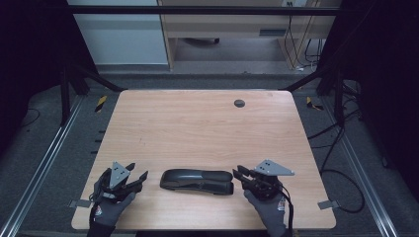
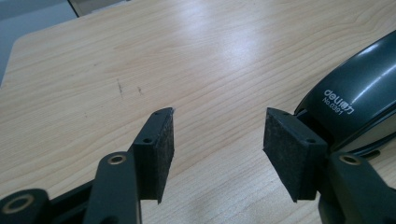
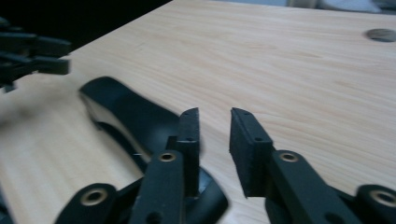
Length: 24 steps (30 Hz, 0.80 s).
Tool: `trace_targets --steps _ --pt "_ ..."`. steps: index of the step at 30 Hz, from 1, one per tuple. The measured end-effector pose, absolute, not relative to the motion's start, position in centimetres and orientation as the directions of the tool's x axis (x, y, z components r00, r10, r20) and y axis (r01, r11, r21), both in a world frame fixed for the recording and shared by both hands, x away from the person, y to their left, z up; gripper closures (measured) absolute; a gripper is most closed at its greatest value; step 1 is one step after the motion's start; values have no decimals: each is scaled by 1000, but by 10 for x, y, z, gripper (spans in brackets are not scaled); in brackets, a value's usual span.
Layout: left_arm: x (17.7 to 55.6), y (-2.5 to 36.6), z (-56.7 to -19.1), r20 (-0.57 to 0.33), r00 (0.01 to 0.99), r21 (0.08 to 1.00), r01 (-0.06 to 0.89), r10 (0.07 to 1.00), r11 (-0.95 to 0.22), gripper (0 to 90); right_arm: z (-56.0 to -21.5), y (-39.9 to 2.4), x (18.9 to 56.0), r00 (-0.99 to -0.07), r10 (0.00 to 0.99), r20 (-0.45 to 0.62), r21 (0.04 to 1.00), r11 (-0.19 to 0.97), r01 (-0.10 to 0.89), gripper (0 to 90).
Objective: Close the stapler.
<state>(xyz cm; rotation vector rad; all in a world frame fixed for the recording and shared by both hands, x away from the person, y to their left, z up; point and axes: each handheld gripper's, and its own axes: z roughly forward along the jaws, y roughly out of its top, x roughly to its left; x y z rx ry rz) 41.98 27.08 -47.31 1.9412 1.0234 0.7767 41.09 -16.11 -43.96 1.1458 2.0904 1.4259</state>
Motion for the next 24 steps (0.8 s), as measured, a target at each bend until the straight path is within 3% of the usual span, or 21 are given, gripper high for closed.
trace_targets --steps 9,16,24 --pt "423 272 -478 147 491 839 398 859 -371 380 -457 -209 427 -444 893 75 890 142 434 408" --pt "426 275 -482 152 481 824 421 864 -379 342 -481 -239 439 -345 938 23 850 163 500 303" --pt "431 283 -488 136 475 812 450 870 -372 310 -491 -264 443 -283 959 9 816 156 556 263"
